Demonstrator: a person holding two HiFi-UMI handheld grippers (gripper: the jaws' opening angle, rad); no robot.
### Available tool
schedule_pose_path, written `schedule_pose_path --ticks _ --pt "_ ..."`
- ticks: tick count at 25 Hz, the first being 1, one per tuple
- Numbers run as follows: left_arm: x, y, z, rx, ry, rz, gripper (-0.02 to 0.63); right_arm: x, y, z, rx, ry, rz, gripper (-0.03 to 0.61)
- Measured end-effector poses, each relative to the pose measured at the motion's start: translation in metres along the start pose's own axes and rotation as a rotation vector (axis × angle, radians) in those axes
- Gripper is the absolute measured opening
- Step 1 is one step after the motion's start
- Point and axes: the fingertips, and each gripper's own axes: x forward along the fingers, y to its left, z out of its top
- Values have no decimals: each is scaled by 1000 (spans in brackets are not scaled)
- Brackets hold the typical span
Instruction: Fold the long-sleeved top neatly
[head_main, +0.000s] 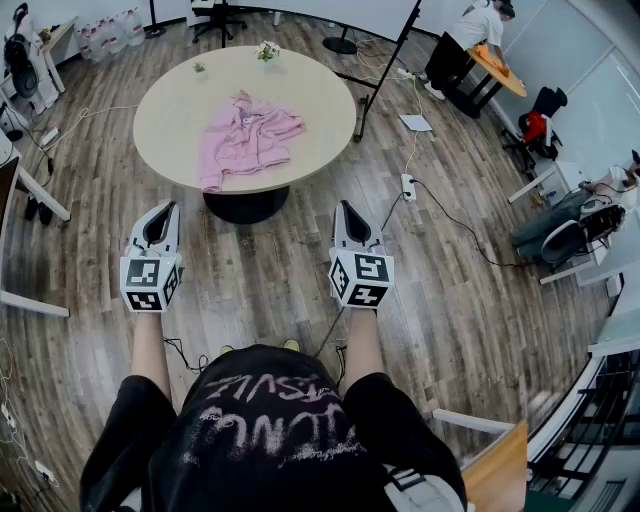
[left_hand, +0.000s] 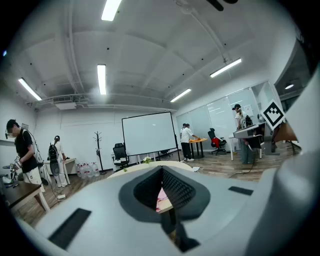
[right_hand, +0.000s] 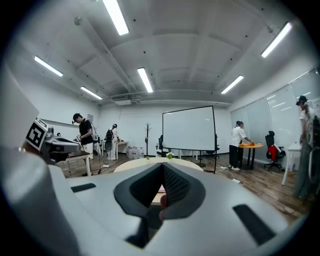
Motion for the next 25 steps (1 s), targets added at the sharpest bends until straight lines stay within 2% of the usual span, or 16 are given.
schedule_pose_path --ticks 19,25 --pt "-7 12 -1 -41 -17 47 11 6 12 0 -13 -10 37 5" --pt "-11 14 -1 -48 -26 56 11 7 16 -2 -17 -4 50 28"
